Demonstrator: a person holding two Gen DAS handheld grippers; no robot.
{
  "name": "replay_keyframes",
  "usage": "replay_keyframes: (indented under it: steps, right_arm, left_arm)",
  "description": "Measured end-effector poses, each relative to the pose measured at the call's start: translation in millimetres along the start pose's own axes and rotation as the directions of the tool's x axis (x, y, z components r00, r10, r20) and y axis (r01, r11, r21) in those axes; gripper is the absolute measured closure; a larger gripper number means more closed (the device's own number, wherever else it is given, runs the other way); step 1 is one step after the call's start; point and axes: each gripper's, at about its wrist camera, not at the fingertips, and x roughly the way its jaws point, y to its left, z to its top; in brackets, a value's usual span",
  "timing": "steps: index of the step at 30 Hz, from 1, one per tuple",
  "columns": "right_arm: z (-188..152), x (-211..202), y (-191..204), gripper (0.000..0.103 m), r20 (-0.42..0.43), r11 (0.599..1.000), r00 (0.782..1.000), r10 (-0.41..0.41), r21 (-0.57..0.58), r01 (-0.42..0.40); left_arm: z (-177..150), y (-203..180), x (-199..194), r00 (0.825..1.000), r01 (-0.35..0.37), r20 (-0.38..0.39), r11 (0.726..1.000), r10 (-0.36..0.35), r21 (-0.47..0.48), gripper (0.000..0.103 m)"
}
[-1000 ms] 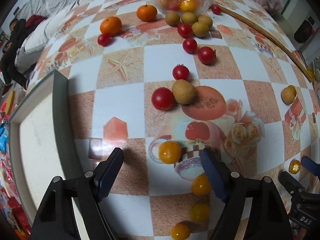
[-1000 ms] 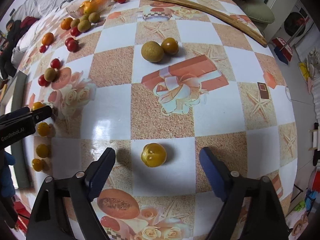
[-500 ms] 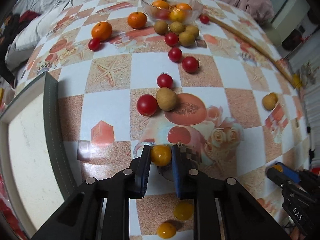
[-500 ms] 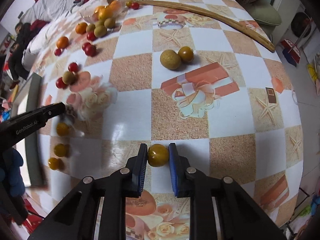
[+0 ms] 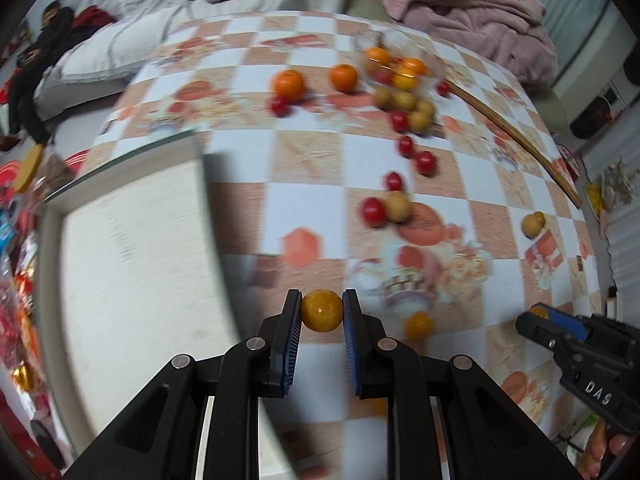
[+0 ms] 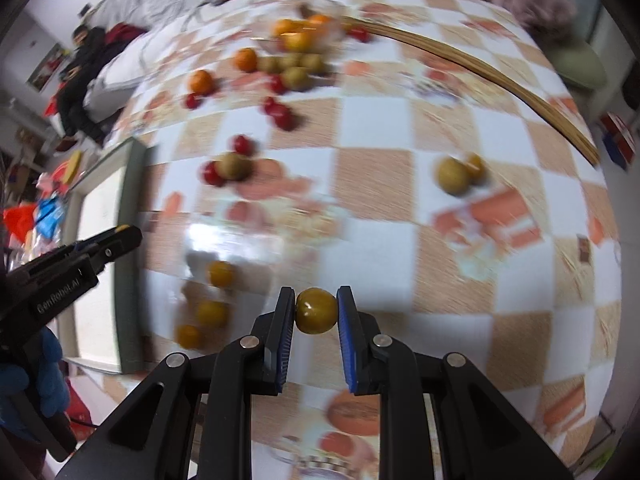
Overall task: Organize fruits
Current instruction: 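Carry both fruits over the white tray and open both tools to drop them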
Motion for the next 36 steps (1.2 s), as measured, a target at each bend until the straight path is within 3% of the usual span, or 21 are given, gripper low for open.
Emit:
replay_keyframes:
  steps: [6, 16, 21, 29, 30, 31, 32, 34, 36]
  right_arm:
    - [17.2, 11.5, 65.5, 0.080, -0.023, 0.988, 0.996, 0.088, -0.125, -0.090]
    - [25.5, 46.7, 180.5, 0.080, -0.133, 0.919, 0.968, 0.213, -0.310, -0.244]
    - [25.4, 69.5, 214.5, 0.080, -0.178, 0.895, 0.963, 0.202, -0.365, -0.256]
    - [27.4, 98.2, 239.0, 0.079, -0.205, 0.877, 0.967, 0.149, -0.424, -0.225]
    - [27.1, 100.7, 240.4, 0.079, -0.205, 0.876, 0.969, 0.140, -0.431, -0.218]
    - [27.2, 102.3, 241.1, 0.079, -0.208, 0.875, 0.969, 0.133, -0.434, -0.213]
    - [26.7, 105.0, 241.9, 0.078, -0.214, 0.875, 0.969, 0.125, -0.436, -0.209]
    - [26.1, 105.4, 243.6, 0.076, -0.214, 0.873, 0.968, 0.131, -0.438, -0.215]
    - [25.7, 105.2, 246.7, 0.067, -0.213, 0.867, 0.969, 0.129, -0.450, -0.214]
  left_arm:
    - [-23.4, 54.3, -13.5, 0.997, -0.081, -0.002, 0.992, 0.082, -0.095, 0.081]
    - [-76.1, 140.3, -7.9, 0.976, -0.219, -0.080, 0.940, 0.205, -0.262, 0.081]
    - [-90.7, 158.1, -4.2, 0.973, -0.229, -0.088, 0.927, 0.213, -0.298, 0.081]
    - [-90.8, 155.3, -1.8, 0.966, -0.259, -0.063, 0.931, 0.252, -0.258, 0.079]
    - [-91.5, 156.2, -1.8, 0.966, -0.258, -0.059, 0.932, 0.252, -0.255, 0.078]
    - [-91.0, 153.4, -3.7, 0.963, -0.270, -0.061, 0.929, 0.263, -0.252, 0.064]
    - [-91.0, 154.8, -4.4, 0.955, -0.296, -0.066, 0.922, 0.288, -0.249, 0.036]
    - [-92.3, 157.5, -6.5, 0.963, -0.268, -0.054, 0.928, 0.263, -0.260, 0.032]
    - [-93.2, 156.8, -6.0, 0.958, -0.285, -0.060, 0.926, 0.279, -0.248, 0.032]
